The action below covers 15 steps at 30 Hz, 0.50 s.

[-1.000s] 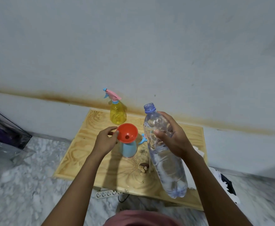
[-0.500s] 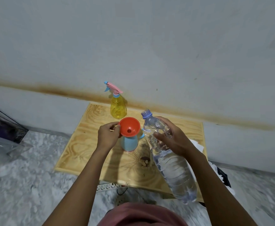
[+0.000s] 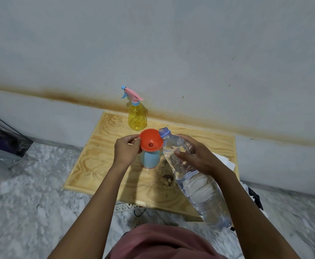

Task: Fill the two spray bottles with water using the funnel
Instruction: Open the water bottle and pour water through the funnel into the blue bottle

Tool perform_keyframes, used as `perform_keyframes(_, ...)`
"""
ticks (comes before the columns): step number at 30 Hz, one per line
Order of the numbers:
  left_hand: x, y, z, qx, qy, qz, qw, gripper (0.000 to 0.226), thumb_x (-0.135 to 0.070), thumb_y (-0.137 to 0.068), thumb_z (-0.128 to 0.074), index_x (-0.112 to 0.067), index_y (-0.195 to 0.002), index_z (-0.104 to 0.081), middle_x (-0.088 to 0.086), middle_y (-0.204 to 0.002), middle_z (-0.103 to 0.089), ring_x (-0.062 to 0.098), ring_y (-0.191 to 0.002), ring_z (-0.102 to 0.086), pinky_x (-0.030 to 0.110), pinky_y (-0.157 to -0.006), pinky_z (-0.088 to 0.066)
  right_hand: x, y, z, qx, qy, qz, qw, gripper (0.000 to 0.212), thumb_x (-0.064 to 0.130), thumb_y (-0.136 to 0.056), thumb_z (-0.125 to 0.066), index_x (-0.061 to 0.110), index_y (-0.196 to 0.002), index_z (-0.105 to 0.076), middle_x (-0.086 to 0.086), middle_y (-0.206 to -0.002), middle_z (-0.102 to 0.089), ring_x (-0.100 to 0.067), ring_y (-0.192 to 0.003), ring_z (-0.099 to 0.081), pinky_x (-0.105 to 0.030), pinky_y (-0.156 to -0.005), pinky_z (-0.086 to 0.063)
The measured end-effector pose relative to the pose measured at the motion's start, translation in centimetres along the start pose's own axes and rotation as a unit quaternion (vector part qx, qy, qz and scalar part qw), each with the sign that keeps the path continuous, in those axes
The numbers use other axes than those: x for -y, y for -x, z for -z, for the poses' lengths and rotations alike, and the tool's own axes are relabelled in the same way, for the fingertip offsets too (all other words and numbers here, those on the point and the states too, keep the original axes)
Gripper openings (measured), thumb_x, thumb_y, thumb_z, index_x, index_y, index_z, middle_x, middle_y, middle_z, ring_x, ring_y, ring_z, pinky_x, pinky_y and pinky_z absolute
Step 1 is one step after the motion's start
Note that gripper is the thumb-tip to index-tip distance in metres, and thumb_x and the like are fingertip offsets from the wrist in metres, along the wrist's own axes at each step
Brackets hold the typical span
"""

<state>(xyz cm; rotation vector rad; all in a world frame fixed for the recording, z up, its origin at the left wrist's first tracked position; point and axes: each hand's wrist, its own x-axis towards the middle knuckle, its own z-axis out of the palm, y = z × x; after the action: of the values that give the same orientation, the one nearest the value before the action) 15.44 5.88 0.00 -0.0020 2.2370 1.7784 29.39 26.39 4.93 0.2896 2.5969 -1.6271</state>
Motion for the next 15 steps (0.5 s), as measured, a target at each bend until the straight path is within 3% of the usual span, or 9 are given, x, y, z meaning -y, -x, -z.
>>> perform_keyframes(5,0.09,0.01,-0.01,-0.001,0.005,0.003,1.000,0.023,-0.009,-0.095,-0.063,-0.001,-0.115,-0.071,0.006,-0.079,-0.065,0.021,-0.072,-0.068,0.044,-0.077,-0.062,-0.18,-0.28,-0.07,0.020,-0.005,-0.001,1.000,0.058,0.047,-0.087,-0.066,0.038,-0.140,-0.045,-0.004,-0.110,-0.072,-0.018,-0.071,-0.074,-0.037,-0.066,-0.061)
perform_keyframes(11,0.04,0.07,0.00,0.001,0.009,0.013,1.000,0.023,-0.010,-0.094,-0.064,-0.003,-0.116,-0.071,0.005,-0.082,-0.066,0.013,-0.065,-0.068,0.040,-0.074,-0.063,0.24,-0.23,-0.08,0.029,-0.009,-0.003,1.000,0.052,0.039,-0.089,-0.066,0.040,-0.136,-0.045,0.009,-0.098,-0.072,-0.012,-0.075,-0.074,-0.023,-0.061,-0.056)
perform_keyframes(15,-0.15,0.11,-0.02,0.002,0.007,0.012,1.000,0.024,-0.010,-0.095,-0.063,-0.002,-0.116,-0.070,0.005,-0.082,-0.065,0.014,-0.066,-0.068,0.040,-0.074,-0.063,0.37,-0.31,-0.10,0.035,-0.023,-0.003,0.999,0.049,0.037,-0.089,-0.067,0.041,-0.133,-0.046,0.008,-0.098,-0.072,-0.014,-0.076,-0.074,-0.024,-0.061,-0.056)
